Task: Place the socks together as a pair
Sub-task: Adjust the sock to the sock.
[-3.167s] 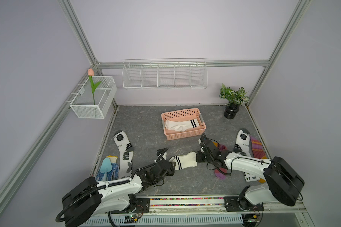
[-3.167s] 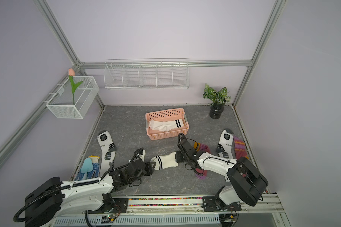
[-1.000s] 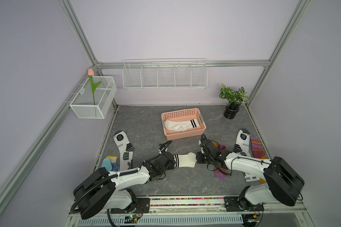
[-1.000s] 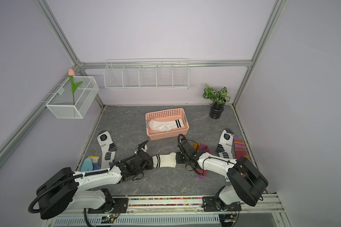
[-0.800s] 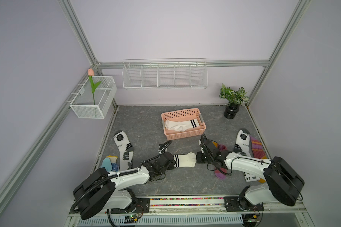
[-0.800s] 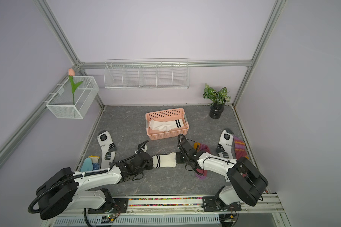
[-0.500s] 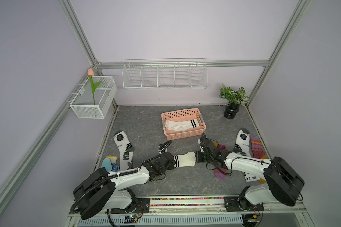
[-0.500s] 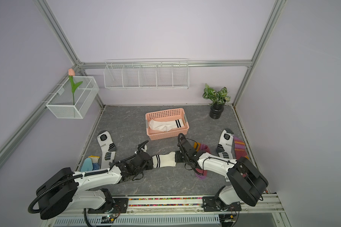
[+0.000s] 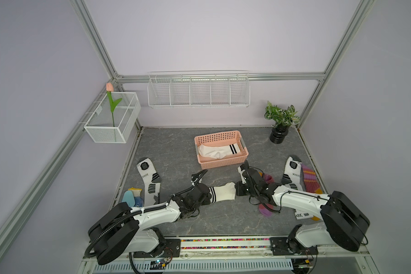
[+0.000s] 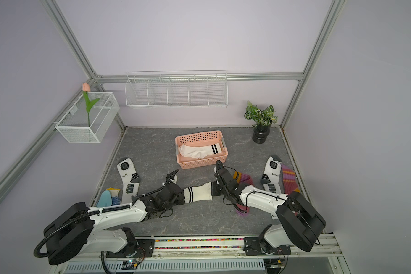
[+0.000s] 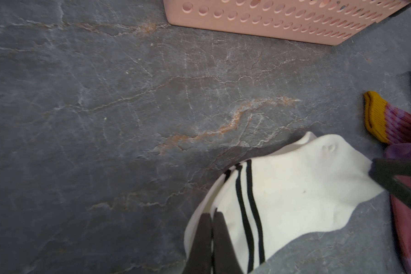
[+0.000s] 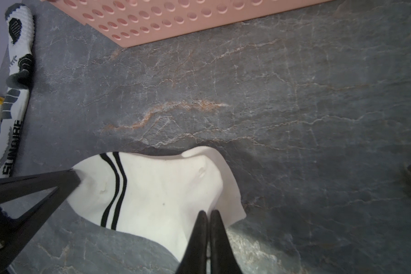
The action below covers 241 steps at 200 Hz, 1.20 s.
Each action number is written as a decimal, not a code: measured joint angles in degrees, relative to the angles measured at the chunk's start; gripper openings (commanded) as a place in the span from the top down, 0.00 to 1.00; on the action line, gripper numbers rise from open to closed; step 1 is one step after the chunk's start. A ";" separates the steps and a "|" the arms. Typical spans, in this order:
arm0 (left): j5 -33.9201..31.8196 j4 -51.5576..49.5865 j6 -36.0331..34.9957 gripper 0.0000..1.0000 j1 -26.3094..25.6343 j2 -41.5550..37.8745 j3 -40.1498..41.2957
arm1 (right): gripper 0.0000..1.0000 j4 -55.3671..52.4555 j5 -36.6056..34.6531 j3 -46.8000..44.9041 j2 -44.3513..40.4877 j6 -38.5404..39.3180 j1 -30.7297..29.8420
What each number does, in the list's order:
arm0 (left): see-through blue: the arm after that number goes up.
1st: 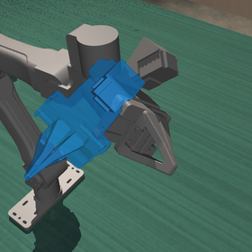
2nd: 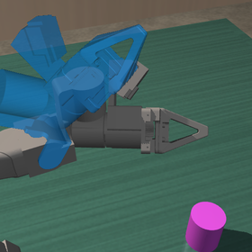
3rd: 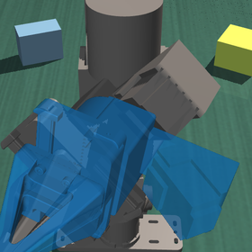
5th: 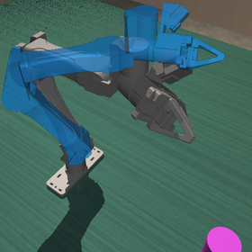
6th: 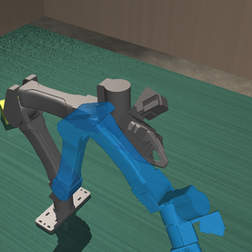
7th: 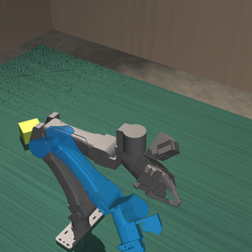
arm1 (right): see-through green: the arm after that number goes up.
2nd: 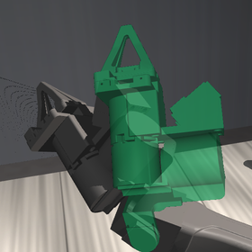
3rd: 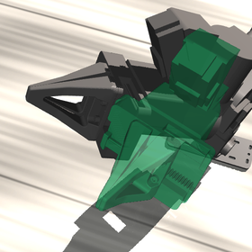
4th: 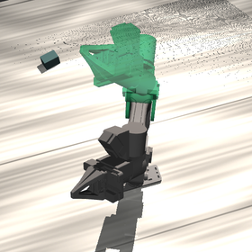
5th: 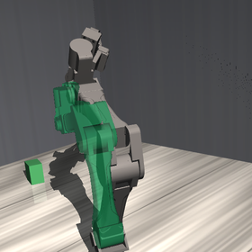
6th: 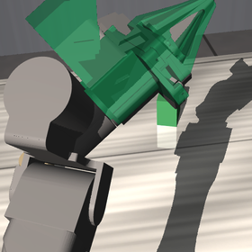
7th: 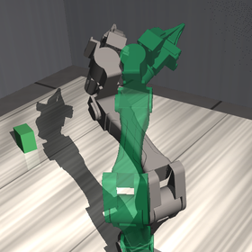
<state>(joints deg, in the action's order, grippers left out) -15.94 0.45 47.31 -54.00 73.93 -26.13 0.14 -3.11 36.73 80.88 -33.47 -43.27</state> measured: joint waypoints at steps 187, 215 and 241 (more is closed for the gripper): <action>1.09 -1.75 3.28 0.40 0.00 -6.29 3.06 | 0.60 -9.55 -4.31 3.93 4.46 0.79 0.00; 2.40 -1.40 4.20 0.36 0.00 -4.07 3.56 | 0.65 -10.14 -4.57 4.92 5.55 0.96 -0.07; 3.45 -0.46 5.18 0.36 0.00 -2.29 3.67 | 0.67 -10.27 -4.61 5.64 6.67 0.98 -0.13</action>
<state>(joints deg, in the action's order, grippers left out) -12.49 -0.01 52.49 -54.00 71.64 -22.46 -10.13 -7.73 42.37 87.55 -32.49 -43.40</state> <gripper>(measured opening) 0.639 0.346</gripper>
